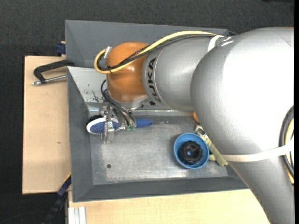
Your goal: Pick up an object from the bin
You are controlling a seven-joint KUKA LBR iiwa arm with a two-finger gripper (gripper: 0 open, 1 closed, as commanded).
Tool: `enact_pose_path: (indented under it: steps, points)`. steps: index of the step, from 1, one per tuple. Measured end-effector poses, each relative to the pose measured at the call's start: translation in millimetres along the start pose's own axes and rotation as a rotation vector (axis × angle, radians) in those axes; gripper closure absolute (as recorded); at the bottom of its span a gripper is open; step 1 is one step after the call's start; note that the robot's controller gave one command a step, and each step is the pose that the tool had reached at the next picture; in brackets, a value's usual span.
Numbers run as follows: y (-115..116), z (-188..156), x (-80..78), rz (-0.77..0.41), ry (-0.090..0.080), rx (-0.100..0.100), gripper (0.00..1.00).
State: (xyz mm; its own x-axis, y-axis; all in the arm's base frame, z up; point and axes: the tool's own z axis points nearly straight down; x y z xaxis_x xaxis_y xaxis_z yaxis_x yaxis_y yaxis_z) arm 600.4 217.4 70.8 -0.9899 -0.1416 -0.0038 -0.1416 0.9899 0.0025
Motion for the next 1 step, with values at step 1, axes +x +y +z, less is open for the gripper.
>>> enact_pose_path:
  steps: [1]
  points:
    - [5.8,-166.0,32.8,-0.306,-0.009,0.0,1.0]
